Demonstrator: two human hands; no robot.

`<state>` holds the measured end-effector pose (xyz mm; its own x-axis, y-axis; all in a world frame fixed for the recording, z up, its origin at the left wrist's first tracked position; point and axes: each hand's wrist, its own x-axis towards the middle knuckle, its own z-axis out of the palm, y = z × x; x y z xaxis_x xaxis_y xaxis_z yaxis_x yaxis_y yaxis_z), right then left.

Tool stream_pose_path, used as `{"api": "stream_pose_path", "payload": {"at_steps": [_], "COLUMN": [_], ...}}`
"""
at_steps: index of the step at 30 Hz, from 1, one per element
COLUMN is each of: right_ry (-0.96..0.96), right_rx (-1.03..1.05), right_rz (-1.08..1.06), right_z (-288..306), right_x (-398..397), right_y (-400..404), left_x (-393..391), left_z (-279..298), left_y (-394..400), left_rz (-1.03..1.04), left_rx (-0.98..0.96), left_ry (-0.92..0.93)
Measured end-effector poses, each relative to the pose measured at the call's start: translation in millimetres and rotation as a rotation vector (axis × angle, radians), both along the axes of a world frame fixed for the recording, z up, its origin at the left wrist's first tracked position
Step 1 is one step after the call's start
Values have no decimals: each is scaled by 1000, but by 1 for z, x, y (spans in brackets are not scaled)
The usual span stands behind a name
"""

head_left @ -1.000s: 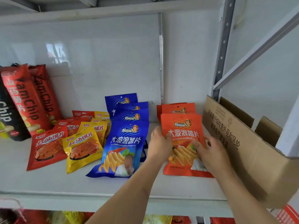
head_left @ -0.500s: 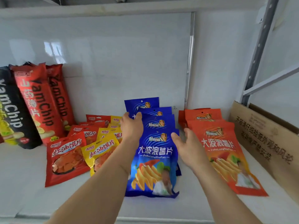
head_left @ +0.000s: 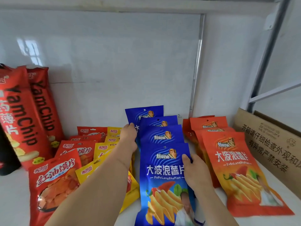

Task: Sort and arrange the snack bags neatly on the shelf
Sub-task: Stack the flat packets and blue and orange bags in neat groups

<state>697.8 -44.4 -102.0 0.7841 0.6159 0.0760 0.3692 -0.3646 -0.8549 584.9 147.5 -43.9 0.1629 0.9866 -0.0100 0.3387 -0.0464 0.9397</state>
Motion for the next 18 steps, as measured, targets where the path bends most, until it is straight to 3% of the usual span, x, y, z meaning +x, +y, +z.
{"api": "stream_pose_path", "payload": {"at_steps": [2,5,12,18], "right_ry": [16,26,58,20], "right_rx": [22,81,178,134], "right_rz": [-5,-1,-1,0], "right_z": [-3,-2,-3,-4], "right_x": [4,5,12,21], "right_y": [3,4,4,7], "left_x": [2,6,20,20], "left_z": [6,8,27,25], "left_y": [3,4,-4,-13], "left_rz": [3,-56,-219,-114], "left_rx": [-185,-367,-412,-329], "left_ry": [-304,-514,-437,-367]}}
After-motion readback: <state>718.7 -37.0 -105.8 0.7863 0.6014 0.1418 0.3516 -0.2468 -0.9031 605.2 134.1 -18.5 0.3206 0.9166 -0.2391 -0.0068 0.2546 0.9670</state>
